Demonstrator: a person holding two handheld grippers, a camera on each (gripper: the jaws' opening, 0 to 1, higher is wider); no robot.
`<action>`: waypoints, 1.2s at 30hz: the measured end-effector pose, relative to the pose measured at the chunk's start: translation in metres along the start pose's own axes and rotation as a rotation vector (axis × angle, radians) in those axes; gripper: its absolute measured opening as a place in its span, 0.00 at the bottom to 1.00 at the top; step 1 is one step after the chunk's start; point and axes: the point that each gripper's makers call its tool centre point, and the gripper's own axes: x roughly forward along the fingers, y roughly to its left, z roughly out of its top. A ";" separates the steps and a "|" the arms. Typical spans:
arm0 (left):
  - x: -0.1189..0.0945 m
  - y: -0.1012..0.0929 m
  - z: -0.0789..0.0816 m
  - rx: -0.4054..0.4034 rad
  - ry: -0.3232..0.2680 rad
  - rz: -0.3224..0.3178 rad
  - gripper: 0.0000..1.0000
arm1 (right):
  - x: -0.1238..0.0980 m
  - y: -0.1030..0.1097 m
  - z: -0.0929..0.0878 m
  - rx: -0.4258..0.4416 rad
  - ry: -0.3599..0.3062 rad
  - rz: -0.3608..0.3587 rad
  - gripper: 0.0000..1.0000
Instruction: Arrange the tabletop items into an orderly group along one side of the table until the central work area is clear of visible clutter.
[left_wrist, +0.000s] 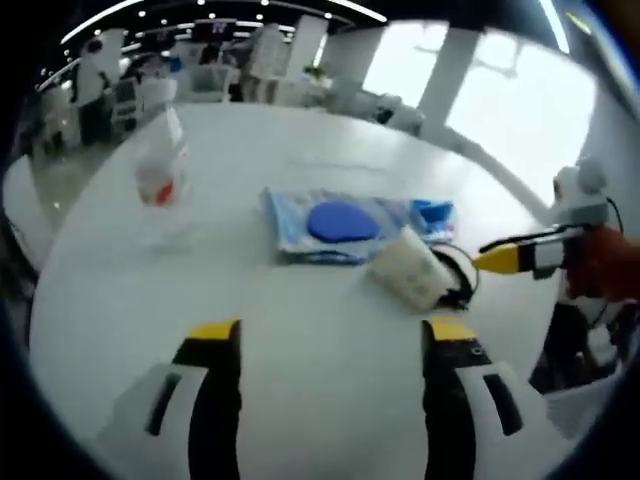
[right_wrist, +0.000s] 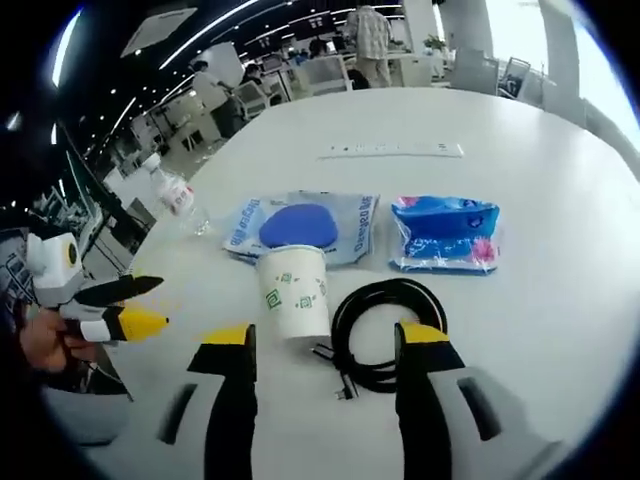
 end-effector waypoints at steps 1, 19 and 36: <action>-0.002 0.000 -0.003 -0.005 0.002 -0.001 0.71 | -0.001 0.001 -0.001 -0.005 -0.003 0.002 0.59; -0.035 0.005 -0.026 -0.016 0.013 0.023 0.88 | -0.015 0.027 -0.023 0.014 -0.020 -0.016 0.66; -0.040 -0.008 -0.066 -0.015 0.071 -0.020 0.91 | -0.044 0.039 -0.075 0.059 -0.032 -0.050 0.70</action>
